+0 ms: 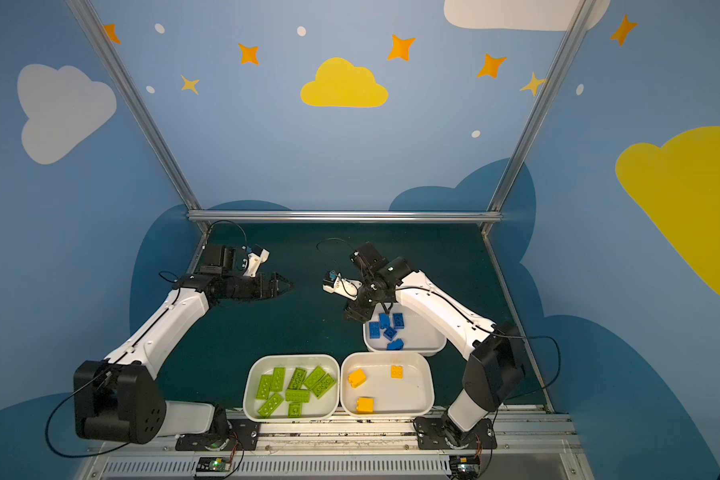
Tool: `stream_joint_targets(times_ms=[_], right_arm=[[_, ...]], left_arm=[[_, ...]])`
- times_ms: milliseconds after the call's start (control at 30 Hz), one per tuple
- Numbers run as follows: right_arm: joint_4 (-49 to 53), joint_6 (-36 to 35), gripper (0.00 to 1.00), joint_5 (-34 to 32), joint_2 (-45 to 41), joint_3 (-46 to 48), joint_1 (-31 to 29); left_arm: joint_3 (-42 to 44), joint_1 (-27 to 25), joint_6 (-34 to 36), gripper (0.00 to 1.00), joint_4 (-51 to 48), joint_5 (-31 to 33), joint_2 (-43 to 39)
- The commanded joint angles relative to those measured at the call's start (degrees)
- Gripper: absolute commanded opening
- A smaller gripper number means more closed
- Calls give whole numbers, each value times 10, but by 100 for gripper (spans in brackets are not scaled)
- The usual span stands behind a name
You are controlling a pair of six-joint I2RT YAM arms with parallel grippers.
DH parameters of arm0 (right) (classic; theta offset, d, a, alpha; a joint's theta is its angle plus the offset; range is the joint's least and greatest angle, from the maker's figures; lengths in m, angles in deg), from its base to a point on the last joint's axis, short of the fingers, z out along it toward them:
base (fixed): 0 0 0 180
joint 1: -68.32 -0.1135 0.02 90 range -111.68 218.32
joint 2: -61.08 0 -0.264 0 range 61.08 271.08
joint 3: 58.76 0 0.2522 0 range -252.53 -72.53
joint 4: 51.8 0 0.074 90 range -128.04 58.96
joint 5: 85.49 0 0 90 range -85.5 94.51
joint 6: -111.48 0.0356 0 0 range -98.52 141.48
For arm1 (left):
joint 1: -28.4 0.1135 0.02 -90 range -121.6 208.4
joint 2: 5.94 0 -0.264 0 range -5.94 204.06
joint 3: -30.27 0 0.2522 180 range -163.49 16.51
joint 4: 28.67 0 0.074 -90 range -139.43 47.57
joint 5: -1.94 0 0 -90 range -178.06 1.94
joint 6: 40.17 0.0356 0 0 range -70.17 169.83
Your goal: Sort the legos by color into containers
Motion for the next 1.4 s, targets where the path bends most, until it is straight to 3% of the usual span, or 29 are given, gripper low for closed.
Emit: stream_joint_targets(times_ms=[0,267,433,900,1367], right_arm=[[42,-34,60,-23,49,-38,20],[67,-49,61,-64,172,-128,37],[103,-45,61,-50,252,-202,51],[133,-85,60,-62,323,-238,50],[135,-109,60,-151,367,-267,26]], left_arm=[[9,3,5,99,2,-6,0],[19,7,16,99,1,-11,-1],[29,7,15,100,8,-16,-2],[43,13,24,99,23,-30,13],[53,14,38,100,31,-35,32]])
